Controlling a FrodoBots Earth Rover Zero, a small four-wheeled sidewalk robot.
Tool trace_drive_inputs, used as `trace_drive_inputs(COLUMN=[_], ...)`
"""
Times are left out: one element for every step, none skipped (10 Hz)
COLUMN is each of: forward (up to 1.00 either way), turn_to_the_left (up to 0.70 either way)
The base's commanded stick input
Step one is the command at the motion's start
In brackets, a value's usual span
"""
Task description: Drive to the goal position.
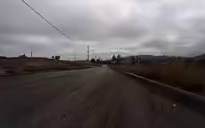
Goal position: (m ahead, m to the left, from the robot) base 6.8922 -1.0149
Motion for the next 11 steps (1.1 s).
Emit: trace_drive_inputs(forward=[0.70, 0.70, 0.70, 0.70, 0.70, 0.70, 0.70, 0.70, 0.70, 0.70, 0.70], turn_to_the_left=[0.00, 0.00, 0.00, 0.00, 0.00, 0.00, 0.00, 0.00, 0.00, 0.00, 0.00])
